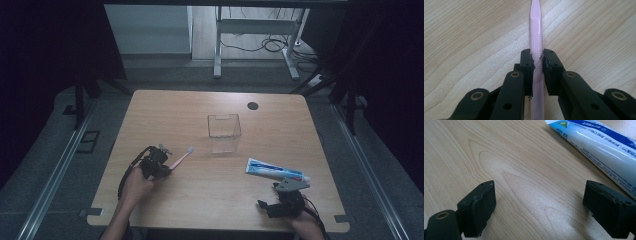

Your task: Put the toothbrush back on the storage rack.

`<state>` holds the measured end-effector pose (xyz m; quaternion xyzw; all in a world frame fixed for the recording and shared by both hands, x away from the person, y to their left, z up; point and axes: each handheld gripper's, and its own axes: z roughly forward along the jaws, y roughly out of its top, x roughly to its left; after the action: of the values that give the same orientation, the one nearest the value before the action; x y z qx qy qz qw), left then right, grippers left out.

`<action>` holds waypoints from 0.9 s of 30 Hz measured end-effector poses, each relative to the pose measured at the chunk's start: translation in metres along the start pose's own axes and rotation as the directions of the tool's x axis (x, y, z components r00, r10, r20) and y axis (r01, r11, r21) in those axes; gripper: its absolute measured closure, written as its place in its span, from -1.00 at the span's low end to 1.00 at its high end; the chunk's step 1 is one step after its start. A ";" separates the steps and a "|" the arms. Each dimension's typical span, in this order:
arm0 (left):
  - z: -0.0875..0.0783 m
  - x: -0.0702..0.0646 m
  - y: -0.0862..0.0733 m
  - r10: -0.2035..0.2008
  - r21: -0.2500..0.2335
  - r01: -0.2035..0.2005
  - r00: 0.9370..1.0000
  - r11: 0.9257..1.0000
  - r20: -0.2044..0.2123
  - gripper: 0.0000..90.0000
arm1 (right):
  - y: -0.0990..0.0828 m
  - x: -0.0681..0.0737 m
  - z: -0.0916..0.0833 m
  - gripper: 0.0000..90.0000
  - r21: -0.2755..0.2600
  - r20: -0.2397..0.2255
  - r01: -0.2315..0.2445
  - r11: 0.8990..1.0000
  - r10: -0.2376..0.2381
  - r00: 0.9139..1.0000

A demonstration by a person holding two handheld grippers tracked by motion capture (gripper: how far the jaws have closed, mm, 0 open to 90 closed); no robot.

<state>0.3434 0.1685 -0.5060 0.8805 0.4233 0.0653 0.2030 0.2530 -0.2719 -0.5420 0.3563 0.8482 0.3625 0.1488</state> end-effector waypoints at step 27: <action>-0.012 0.011 0.003 -0.019 0.012 0.019 0.999 1.000 0.038 0.76 | 0.000 0.000 0.000 -0.76 0.000 0.000 0.000 1.000 0.000 1.000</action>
<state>0.3491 0.1794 -0.4948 0.8787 0.4281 0.0439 0.2067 0.2530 -0.2719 -0.5421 0.3563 0.8483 0.3624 0.1490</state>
